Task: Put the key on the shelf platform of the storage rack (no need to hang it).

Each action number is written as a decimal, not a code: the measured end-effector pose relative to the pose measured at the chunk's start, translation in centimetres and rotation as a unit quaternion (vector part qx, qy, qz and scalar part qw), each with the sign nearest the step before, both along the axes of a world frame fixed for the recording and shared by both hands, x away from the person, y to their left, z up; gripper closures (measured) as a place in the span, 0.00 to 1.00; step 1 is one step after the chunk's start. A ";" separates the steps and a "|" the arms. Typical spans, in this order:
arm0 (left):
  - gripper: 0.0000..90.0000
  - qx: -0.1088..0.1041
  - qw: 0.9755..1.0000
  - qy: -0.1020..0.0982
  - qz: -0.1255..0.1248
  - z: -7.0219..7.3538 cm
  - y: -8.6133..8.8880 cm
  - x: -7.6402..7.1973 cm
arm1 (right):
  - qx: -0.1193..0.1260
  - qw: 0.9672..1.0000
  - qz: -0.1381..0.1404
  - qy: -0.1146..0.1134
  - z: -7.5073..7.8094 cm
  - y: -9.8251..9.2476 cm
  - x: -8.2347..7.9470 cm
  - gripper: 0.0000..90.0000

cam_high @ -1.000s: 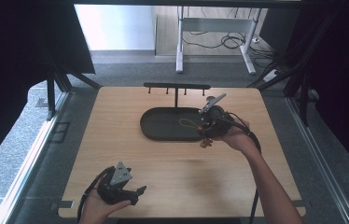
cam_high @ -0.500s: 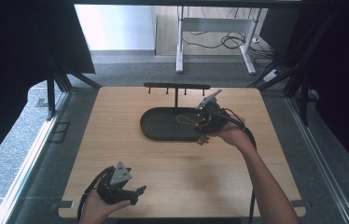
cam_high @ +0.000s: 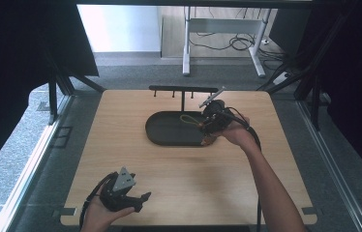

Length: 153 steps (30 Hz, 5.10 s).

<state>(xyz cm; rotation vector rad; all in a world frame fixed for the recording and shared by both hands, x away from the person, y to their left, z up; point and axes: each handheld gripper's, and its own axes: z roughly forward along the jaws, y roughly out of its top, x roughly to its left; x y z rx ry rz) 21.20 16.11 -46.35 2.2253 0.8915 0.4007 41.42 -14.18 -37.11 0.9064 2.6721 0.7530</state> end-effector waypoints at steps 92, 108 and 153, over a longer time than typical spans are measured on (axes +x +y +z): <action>0.23 -0.003 1.000 0.002 0.004 -0.4 0.1 0.3 | -0.028 0.997 -0.056 0.040 -8.6 1.6 7.5 0.73; 0.23 -0.001 1.000 0.003 0.004 -0.5 0.0 0.4 | -0.035 0.996 -0.053 0.058 -9.7 1.1 7.2 0.66; 0.23 0.006 1.000 0.003 -0.003 -0.7 -0.7 0.3 | 0.047 0.998 -0.030 -0.018 -3.9 -3.6 -1.1 0.49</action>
